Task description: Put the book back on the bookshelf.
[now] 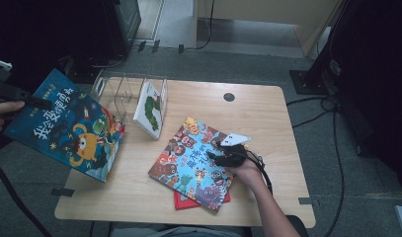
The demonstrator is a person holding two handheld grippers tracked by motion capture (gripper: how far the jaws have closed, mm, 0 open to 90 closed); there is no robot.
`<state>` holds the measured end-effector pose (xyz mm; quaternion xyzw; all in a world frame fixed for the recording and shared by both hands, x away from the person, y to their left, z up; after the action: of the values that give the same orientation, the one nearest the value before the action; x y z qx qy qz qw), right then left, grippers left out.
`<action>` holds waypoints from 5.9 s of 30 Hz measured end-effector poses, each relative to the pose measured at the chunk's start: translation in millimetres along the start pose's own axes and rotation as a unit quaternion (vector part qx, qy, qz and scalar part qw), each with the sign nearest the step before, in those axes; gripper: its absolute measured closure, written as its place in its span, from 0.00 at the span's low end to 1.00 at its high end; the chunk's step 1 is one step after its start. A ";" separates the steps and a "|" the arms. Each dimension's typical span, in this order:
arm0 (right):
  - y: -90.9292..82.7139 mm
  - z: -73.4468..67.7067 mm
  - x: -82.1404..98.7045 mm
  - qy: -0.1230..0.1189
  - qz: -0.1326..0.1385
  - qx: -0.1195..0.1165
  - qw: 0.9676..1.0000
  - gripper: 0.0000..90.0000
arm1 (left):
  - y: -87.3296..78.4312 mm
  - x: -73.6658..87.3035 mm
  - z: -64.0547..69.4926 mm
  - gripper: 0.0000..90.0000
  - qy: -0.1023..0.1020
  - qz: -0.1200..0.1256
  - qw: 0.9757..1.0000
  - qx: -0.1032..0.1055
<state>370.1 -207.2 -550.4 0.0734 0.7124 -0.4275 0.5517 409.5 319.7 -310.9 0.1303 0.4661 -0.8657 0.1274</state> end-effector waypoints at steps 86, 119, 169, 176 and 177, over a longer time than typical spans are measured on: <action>-3.5 -6.2 4.5 0.020 0.017 0.028 0.999 0.45 | 54.4 -128.2 1.8 0.63 0.029 0.059 0.997 -0.034; -34.8 19.4 3.8 0.043 0.006 0.014 0.999 0.53 | 34.9 -62.6 70.3 0.52 0.109 0.057 0.992 -0.003; -56.2 20.9 31.7 0.066 0.003 0.019 0.998 0.61 | 238.7 79.2 112.2 0.48 0.192 -0.035 0.977 0.088; -62.3 21.3 35.9 0.071 0.006 0.024 0.997 0.64 | 263.7 88.7 114.6 0.47 0.186 -0.050 0.976 0.101; -63.1 21.3 36.4 0.071 0.006 0.024 0.997 0.64 | 266.2 89.7 115.2 0.47 0.188 -0.052 0.976 0.102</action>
<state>335.3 -274.7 -548.6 0.1212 0.7390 -0.4347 0.5002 404.5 72.2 -486.6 0.2783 0.3974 -0.8742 -0.0216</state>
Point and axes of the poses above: each handheld gripper's, and its own axes: y roughly forward along the jaws, x roughly out of its underside, z roughly to its right, the point moved 7 cm from there along y, roughly forward along the jaws, and after that the axes turned 5 degrees about z, right-handed, at the moved point
